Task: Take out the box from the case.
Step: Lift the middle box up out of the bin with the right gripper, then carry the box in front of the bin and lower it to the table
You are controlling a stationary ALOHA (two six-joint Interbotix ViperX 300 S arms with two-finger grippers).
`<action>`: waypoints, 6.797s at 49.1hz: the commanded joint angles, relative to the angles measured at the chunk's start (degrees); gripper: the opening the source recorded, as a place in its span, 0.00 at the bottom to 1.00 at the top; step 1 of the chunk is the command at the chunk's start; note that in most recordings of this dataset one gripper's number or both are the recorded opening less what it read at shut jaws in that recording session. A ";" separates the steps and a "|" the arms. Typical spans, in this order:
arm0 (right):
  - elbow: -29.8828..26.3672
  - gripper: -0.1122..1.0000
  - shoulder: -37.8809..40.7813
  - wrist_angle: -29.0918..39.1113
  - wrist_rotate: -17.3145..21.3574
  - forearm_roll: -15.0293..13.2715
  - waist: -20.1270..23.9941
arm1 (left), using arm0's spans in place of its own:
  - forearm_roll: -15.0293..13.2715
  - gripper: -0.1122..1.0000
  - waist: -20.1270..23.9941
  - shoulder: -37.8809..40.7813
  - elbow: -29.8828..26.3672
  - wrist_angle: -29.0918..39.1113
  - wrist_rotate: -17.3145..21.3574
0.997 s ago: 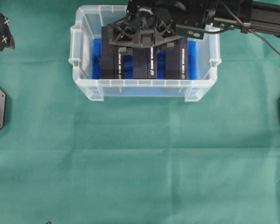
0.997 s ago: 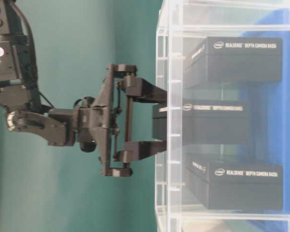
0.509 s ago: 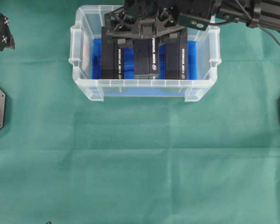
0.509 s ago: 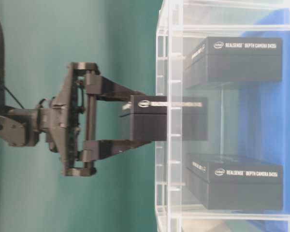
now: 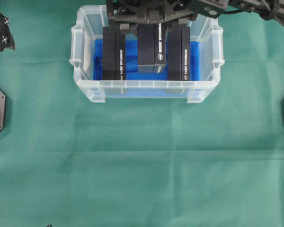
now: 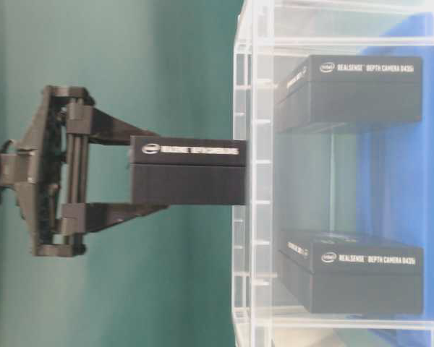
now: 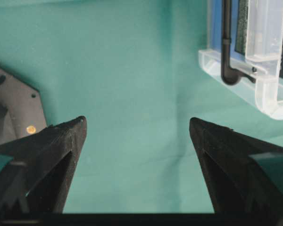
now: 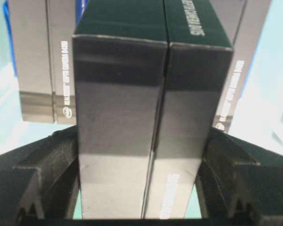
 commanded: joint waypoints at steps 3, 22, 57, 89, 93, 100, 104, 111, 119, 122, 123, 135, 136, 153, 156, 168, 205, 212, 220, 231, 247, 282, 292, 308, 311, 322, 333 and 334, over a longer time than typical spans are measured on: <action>-4.04 0.70 -3.69 1.49 -0.09 -0.88 0.09 | 0.09 0.91 0.18 0.00 -0.79 -0.18 0.00; -5.62 0.70 -3.60 2.37 0.00 -1.14 0.26 | 0.09 0.91 0.18 0.00 -0.79 -0.18 0.00; -5.62 0.70 -3.60 2.46 -0.09 -1.58 0.18 | 0.09 0.91 0.18 0.00 -0.79 -0.18 -0.18; -5.62 0.70 -3.60 2.81 6.68 -2.81 11.60 | 0.09 0.91 0.09 0.00 -0.70 -0.18 0.09; -5.62 0.70 -3.43 2.81 8.79 -3.16 13.71 | 0.09 0.91 0.18 0.00 -0.70 -0.18 0.09; -5.62 0.70 -3.34 2.81 12.13 -3.87 17.14 | 0.09 0.91 0.18 0.00 -0.79 -0.18 0.18; -5.62 0.70 -3.25 2.90 14.41 -3.96 19.16 | 0.09 0.91 0.18 0.00 -0.79 -0.18 0.18; -5.62 0.70 -3.08 3.25 18.63 -4.13 22.68 | 0.09 0.91 0.18 -0.09 -0.70 -0.18 0.18; -5.62 0.70 -2.90 3.69 23.55 -4.04 26.46 | 0.09 0.91 0.18 -0.26 -0.62 -0.18 0.09; -5.62 0.70 -2.90 3.52 25.31 -4.04 27.69 | 0.09 0.91 0.18 -0.35 -0.62 -0.18 0.09; -5.62 0.70 -2.81 3.52 26.02 -4.04 28.13 | 0.09 0.91 0.18 -0.35 -0.62 -0.18 0.09; -5.62 0.70 -2.64 3.60 27.77 -4.04 29.44 | 0.09 0.91 0.09 -0.35 -0.62 -0.18 0.00; -5.62 0.70 -2.64 3.69 27.77 -4.13 29.36 | 0.09 0.91 0.18 -0.35 -0.62 -0.18 0.09; -3.69 0.70 -1.41 3.69 27.42 -5.10 29.27 | 0.09 0.91 0.18 -0.44 -0.62 -0.09 -0.09; -2.37 0.70 -1.23 3.43 27.42 -5.10 29.18 | 0.00 0.91 0.18 -0.44 -0.62 -0.09 -0.09; 5.71 0.70 -1.14 -4.04 27.60 -4.66 29.09 | 0.09 0.91 0.18 -0.44 -0.53 0.00 -0.09; 29.97 0.70 -1.49 -29.79 28.04 -2.90 27.60 | 0.09 0.91 0.18 -0.62 -0.44 1.41 0.09; 30.76 0.70 -1.85 -29.88 27.86 -2.90 27.60 | 0.09 0.91 0.18 -0.53 -0.53 1.41 0.09; 30.94 0.70 -1.93 -30.06 27.86 -2.46 27.60 | 0.26 0.91 0.18 -0.53 -0.44 1.41 -0.18; 30.94 0.70 -2.02 -30.15 27.51 -2.02 27.60 | 0.26 0.91 0.09 -0.53 -0.44 1.32 -0.18; 30.85 0.95 -2.02 -32.34 28.21 -2.11 27.86 | 0.35 0.91 0.18 -0.62 -0.53 1.32 -0.18; 28.56 0.95 -5.19 -26.72 28.30 -2.29 27.86 | 0.35 0.91 0.18 -0.62 -0.44 1.41 -0.35; 24.79 0.95 -6.86 -22.68 28.21 -2.90 27.77 | 0.26 0.91 0.18 -0.62 -0.53 1.41 -0.35; 15.56 0.95 -7.56 -16.35 28.12 -4.66 27.51 | 0.26 0.91 0.18 -0.62 -0.53 1.32 -0.44; 14.59 0.95 -7.56 -15.12 27.95 -5.01 27.51 | 0.26 0.91 0.18 -0.62 -0.53 1.05 -0.44; 14.24 0.95 -7.56 -13.89 27.69 -5.01 27.51 | 0.26 0.91 0.09 -0.62 -0.62 1.05 -0.44; 14.24 0.94 -7.73 -13.62 27.07 -5.01 27.77 | 0.26 0.91 0.18 -0.62 -0.53 1.05 -0.44; 14.33 0.94 -7.82 -13.54 26.98 -5.01 27.86 | 0.26 0.91 0.18 -0.62 -0.53 1.14 -0.44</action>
